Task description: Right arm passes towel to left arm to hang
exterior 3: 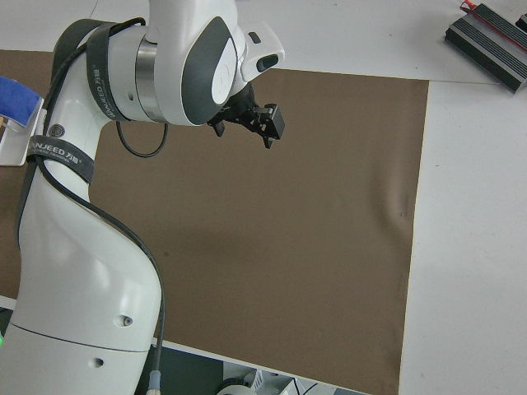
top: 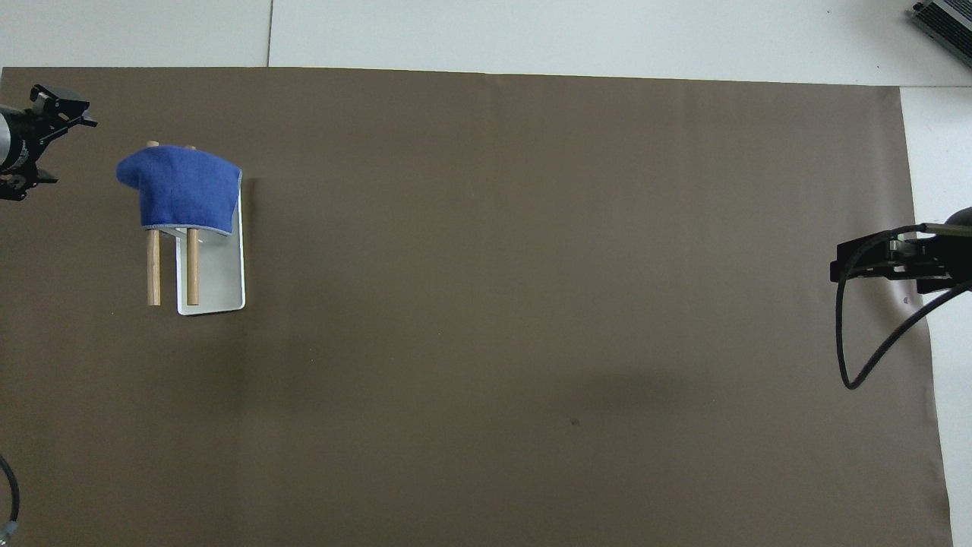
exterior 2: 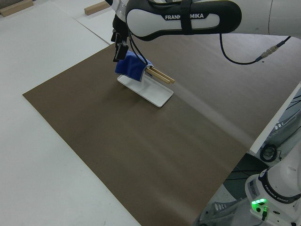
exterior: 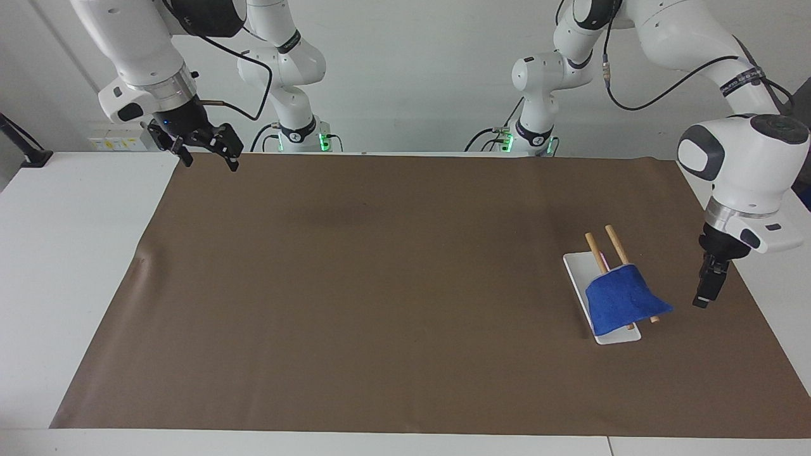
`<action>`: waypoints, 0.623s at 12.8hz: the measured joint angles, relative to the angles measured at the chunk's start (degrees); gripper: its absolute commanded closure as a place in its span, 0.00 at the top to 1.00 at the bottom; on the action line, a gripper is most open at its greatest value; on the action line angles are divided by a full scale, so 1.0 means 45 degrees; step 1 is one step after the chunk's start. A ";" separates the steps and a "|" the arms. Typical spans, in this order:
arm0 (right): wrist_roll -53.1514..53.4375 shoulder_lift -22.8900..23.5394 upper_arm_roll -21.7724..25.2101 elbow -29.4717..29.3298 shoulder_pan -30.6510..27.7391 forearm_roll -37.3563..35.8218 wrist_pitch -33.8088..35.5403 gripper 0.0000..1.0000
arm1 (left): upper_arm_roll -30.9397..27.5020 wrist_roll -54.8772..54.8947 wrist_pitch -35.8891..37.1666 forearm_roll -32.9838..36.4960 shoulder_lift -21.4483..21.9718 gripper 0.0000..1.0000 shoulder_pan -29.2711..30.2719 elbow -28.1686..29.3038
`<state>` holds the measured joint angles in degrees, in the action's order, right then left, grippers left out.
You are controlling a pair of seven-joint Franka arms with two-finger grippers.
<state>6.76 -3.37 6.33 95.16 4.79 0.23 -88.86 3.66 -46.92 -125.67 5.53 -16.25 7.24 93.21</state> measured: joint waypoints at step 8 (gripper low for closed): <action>0.0000 -0.0427 -0.0023 -0.0033 0.0016 0.0000 0.0289 1.00 | 0.1683 0.5239 0.7328 -0.0098 0.1249 1.00 -0.0020 -0.1889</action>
<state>6.76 -5.29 6.23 95.02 4.86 0.23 -87.57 11.23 -23.34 -92.69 5.09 -10.63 7.15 84.71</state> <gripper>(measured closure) 0.000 0.000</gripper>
